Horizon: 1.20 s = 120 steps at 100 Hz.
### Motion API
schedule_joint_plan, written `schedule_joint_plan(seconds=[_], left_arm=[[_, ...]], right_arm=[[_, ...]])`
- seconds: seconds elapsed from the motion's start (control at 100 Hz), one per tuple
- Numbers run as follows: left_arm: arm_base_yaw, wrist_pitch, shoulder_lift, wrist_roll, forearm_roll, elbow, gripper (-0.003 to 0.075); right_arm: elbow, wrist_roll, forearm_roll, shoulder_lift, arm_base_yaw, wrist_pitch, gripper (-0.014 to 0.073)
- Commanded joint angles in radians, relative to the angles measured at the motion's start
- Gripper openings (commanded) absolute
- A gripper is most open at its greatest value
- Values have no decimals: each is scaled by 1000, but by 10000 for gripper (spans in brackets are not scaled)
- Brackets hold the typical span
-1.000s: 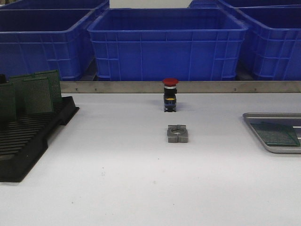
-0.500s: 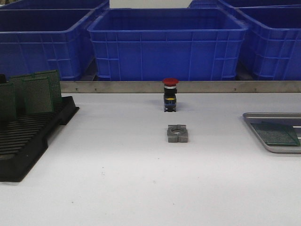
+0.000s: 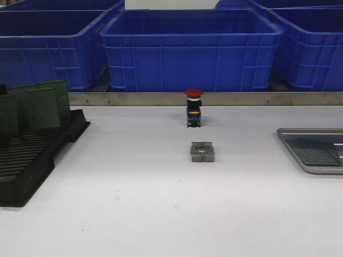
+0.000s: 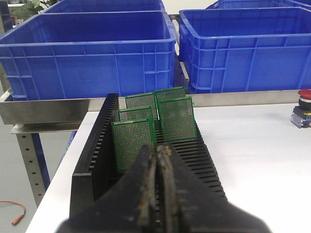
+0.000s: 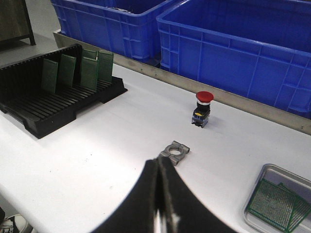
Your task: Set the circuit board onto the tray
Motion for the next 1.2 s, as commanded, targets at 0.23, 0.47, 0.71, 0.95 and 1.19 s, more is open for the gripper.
schedule_joint_plan(seconds=[0.23,0.47,0.71,0.95,1.19], left_arm=[[0,-88,-31,-7,0,49,-20],[0,-88,-31,-7,0,49,-20],[0,-88,-31,-7,0,49,-20],[0,-84,-31,-7,0,49,-20],[0,-82,-31,-7,0,49,-20]], right_arm=[[-6,-8,32,7,-1,-184,-112],[124,326,-339,-28,-5,-597,-112],[310,1059,-999,-133,-121,-727,-112],[347,1092,-1030,-288,-149,-591,-112],[347,1091,-1030,-297,-149,-604,-112]])
